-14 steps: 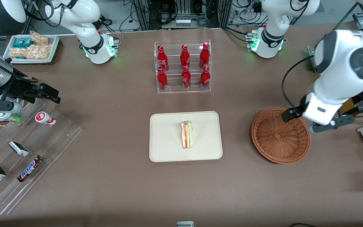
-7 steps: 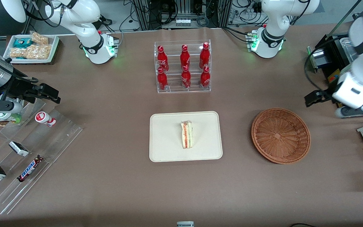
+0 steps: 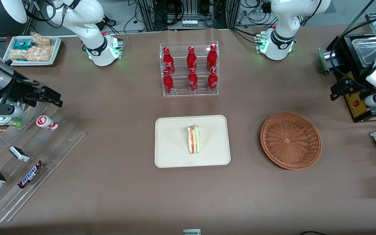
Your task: Place sandwich from basket to tray
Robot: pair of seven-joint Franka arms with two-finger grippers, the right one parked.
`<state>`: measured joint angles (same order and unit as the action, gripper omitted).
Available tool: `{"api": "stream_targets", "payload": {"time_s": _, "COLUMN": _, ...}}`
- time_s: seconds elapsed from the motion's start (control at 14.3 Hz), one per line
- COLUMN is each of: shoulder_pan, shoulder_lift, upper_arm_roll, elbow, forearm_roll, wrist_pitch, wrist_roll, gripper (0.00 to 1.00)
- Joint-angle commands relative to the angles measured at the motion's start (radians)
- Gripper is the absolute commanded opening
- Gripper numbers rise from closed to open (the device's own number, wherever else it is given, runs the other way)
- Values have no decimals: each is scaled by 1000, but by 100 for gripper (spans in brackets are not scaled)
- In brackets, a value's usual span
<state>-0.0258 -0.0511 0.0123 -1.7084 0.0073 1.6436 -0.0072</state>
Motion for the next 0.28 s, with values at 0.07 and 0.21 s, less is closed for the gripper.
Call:
{"api": "stream_targets", "payload": {"time_s": 0.07, "shoulder_pan": 9, "shoulder_lift": 5, "upper_arm_roll": -9, "elbow": 3, "forearm_roll": -10, "wrist_pitch": -10, "wrist_roll": 16, "gripper": 100}}
{"api": "stream_targets", "payload": {"time_s": 0.21, "shoulder_pan": 4, "shoulder_lift": 7, "upper_arm_roll": -9, "elbow": 3, "forearm_roll": -12, "wrist_pitch": -5, "wrist_roll": 16, "gripper": 100}}
